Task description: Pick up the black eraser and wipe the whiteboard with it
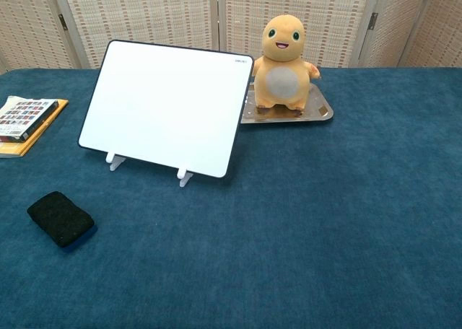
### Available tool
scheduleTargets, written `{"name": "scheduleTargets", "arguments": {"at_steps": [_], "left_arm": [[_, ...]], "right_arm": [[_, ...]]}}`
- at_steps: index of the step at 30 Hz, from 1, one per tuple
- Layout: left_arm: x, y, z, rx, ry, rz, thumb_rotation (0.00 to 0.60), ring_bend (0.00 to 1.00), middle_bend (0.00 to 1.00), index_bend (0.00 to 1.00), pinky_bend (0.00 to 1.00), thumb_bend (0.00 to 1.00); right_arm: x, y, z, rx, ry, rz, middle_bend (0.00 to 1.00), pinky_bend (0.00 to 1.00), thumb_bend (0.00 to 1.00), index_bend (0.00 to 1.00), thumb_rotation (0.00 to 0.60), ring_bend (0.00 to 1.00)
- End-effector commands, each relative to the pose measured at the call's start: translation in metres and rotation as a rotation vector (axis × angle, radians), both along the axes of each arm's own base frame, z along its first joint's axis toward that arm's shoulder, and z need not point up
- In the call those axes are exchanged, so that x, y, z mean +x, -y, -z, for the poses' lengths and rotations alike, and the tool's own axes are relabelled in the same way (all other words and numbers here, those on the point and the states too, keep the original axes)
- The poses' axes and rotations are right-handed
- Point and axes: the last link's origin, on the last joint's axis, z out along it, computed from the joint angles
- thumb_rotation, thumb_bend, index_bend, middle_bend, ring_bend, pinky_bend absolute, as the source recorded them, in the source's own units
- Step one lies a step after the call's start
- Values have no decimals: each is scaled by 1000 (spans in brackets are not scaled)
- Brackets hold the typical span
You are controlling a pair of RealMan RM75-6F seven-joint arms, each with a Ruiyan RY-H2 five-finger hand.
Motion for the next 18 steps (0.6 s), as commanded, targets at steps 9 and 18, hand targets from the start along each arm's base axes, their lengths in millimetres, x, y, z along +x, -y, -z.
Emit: {"name": "scheduleTargets", "arguments": {"at_steps": [9,18], "left_arm": [[2,-1,2,-13,-1,14,600,46,89,22,167,242],[2,-28,0,-54,44,167,600,664,883,161,780,238]], "right_arm": [[0,-1,-1,-5,5,-4,0,203,151,0,600,59],[0,1,0,1,2,-4,0,204,151,0,600,60]]}}
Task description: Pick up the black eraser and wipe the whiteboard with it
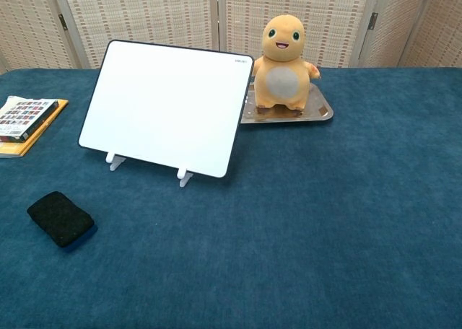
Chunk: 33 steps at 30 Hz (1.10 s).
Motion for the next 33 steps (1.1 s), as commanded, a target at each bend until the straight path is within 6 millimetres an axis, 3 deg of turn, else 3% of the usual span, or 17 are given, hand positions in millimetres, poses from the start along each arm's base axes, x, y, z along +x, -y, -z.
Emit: {"name": "scheduleTargets", "arguments": {"at_steps": [1,3,5,12,17,26,33], "left_arm": [[0,-23,-1,-32,24,89,600,746,944,184,842,237],[0,-35,2,-60,16,123,600,941,1000,255,980,234],[1,-44,8,-125,34,116,600,995,1000,281,1000,233],[10,-79,30,-334,21,40,600,1000,1000,290,1000,236],[22,-96,40,-371,-44,25,600,1000,1000,290,1000,240],[39,-112,61,-396,-65,102,600,1000,1000,301,1000,249],[35,-121,77,-388,-69,155,600,1000,1000,273,1000,248]], "right_arm": [[0,1,0,-2,-1,3,0,204,151,0,600,60],[0,2,-1,-5,3,2,0,203,151,0,600,61],[0,2,-3,-12,11,2,0,204,151,0,600,61],[-1,1,-7,-20,23,1,0,203,152,0,600,63],[-1,0,-10,-28,34,-3,0,203,150,0,600,63],[-1,-2,-11,-31,36,-10,0,204,151,0,600,63],[-2,-1,-11,-35,36,-3,0,204,151,0,600,63]]}}
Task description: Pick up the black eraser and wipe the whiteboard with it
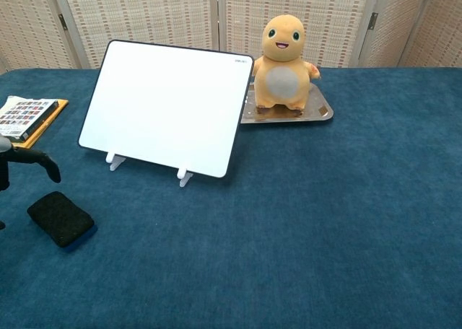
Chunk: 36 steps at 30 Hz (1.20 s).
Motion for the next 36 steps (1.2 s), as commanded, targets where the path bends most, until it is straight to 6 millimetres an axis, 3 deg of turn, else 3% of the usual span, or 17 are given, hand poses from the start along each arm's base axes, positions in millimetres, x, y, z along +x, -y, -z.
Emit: {"name": "scheduleTargets", "arguments": {"at_steps": [1,17,36], "left_arm": [[0,-3,9,4,7,47,600,1000,1000,272,1000,248],[-14,-14,39,-43,-6,89,600,1000,1000,309,1000,247],[-18,-23,49,-63,-2,76,600,1000,1000,410,1000,248]], "right_arm": [[0,1,0,1,-2,2,0,204,151,0,600,63],[-1,2,0,-10,-3,13,0,204,151,0,600,64],[-1,4,1,-7,-9,18,0,204,151,0,600,64]]}}
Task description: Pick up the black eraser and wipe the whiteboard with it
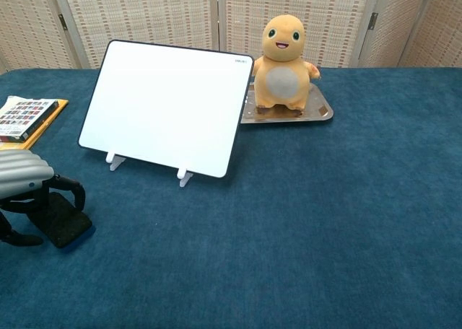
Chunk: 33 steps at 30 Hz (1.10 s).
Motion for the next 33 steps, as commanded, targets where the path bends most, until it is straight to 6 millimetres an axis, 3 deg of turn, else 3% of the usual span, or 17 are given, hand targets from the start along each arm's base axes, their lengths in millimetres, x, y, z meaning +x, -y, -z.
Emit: {"name": "scheduleTargets", "arguments": {"at_steps": [1,9,15,25,33], "left_arm": [[0,-1,0,1,4,3,600,1000,1000,427,1000,248],[-2,-3,1,12,20,2,600,1000,1000,538,1000,248],[6,-2,-10,69,50,49,600,1000,1000,579,1000,248],[42,-5,-45,425,233,132,600,1000,1000,582,1000,250],[65,-25,-28,606,337,147,600,1000,1000,575,1000,250]], "right_arm": [[0,0,0,1,-1,0,0,204,151,0,600,64],[0,0,1,2,-4,1,0,204,151,0,600,64],[1,0,1,1,-3,-3,0,204,151,0,600,64],[1,-4,-3,-7,15,-16,0,204,151,0,600,63],[0,-6,-9,-24,34,-21,0,206,151,0,600,62]]}}
